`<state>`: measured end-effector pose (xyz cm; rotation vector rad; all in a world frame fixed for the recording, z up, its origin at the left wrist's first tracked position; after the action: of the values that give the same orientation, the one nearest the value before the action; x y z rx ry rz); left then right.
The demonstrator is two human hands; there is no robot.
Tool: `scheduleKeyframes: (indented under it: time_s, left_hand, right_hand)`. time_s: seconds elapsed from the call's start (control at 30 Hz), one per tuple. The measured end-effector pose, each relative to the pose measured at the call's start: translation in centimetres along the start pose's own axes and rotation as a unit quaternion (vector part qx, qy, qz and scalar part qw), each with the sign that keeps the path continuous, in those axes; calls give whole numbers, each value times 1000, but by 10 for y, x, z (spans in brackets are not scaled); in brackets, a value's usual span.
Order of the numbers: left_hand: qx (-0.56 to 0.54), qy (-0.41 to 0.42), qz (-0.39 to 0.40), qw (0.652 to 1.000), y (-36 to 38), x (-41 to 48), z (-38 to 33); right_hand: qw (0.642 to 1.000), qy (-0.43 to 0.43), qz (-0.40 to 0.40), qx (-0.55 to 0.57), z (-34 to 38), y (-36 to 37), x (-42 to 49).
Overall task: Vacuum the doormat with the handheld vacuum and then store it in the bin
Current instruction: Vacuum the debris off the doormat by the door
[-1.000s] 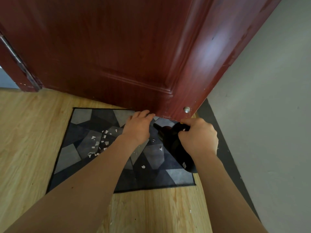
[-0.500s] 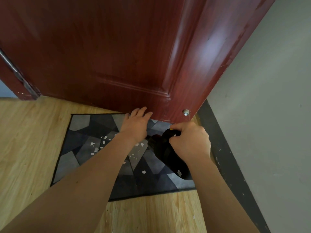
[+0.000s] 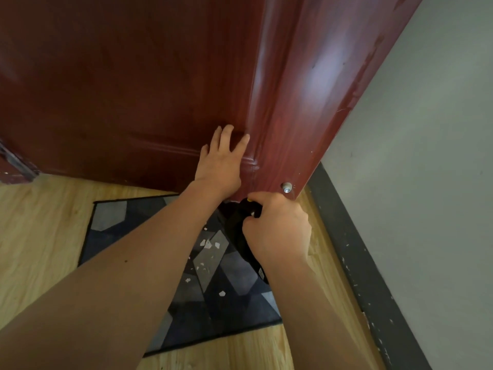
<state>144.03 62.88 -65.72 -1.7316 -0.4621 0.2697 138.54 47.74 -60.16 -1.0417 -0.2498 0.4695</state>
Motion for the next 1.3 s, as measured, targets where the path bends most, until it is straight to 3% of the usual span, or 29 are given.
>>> scheduleKeyframes:
  time_s: [0.27,0.47,0.6,0.77,1.0,1.3]
  left_hand:
    - [30,17,30,999,-7,19,16]
    - [63,-39,129,989,-22,52,22]
    - [64,-40,115,990,-28,56,20]
    - [57,-18,123,991,-4,22,17]
    - [-23,-56,115,992,32,-49,30]
    - [-32,-106,138,984,60,-113,57]
  right_hand:
    - [1000,8,-9,3,-4,0,10]
    - [1000,17,9,-4,-13,-2,9]
    - [1000,13,10,-5,-16,-6,10]
    - [1000,17,-1,-2,-17,-12,9]
    - [1000,16,1,-14,-15,-17,2]
    - [1000,3,14,-12,-8,-20,-17]
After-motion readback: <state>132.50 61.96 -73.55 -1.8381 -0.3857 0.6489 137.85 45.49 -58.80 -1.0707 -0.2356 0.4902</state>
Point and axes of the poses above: each hand's wrist, its own x-axis towards the middle knuckle, its own y-axis out of the palm, z = x × y, the point moved 5 cm from there along x, towards the middle knuckle, and after that the axes turned 4 degrees about -y, right-handed, at the moved point
